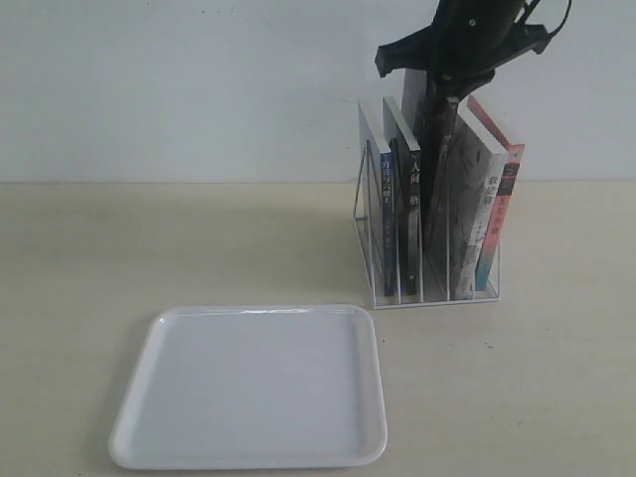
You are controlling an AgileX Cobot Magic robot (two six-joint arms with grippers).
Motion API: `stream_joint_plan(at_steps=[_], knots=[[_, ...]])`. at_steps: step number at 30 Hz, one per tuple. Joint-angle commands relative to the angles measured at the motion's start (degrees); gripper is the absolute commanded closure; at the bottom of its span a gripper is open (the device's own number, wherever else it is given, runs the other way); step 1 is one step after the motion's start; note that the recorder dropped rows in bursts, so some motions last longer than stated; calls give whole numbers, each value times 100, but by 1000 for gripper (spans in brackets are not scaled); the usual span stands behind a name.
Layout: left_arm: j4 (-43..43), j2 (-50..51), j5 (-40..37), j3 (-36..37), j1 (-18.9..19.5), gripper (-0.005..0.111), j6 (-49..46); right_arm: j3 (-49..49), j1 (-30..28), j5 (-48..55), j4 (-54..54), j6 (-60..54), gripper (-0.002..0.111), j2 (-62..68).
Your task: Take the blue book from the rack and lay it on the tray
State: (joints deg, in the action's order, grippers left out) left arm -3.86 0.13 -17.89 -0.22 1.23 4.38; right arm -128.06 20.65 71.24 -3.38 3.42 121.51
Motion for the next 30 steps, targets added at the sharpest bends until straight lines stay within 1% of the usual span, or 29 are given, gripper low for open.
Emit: stream_joint_plan(at_steps=[1, 8, 10, 12, 14, 16, 17, 24, 25, 27, 30], knots=[[-12, -13, 35, 22, -46, 101, -12, 185, 5, -128, 12, -2, 106, -2], [-12, -13, 35, 22, -46, 101, -12, 298, 5, -128, -95, 11, 105, -2], [-12, -13, 35, 22, -46, 101, -12, 298, 5, -128, -95, 51, 102, 23], [-12, -13, 35, 22, -46, 101, -12, 298, 5, -128, -95, 51, 93, 33], [-12, -13, 35, 22, -46, 101, -12, 298, 5, -128, -95, 51, 79, 33], [-12, -13, 35, 22, -46, 101, -12, 298, 5, -128, -95, 63, 68, 33], [-12, -13, 35, 22, -46, 101, -12, 298, 5, -128, -95, 121, 65, 33], [-12, -13, 35, 22, -46, 101, -12, 284, 5, -128, 104, 268, 64, -476], [-12, -13, 35, 22, -46, 101, -12, 284, 5, -128, 289, 268, 64, -605], [-12, -13, 35, 22, -46, 101, -12, 284, 5, -128, 614, 209, 64, -640], [-12, -13, 35, 22, -46, 101, -12, 284, 58, -128, 615, 209, 66, -548]])
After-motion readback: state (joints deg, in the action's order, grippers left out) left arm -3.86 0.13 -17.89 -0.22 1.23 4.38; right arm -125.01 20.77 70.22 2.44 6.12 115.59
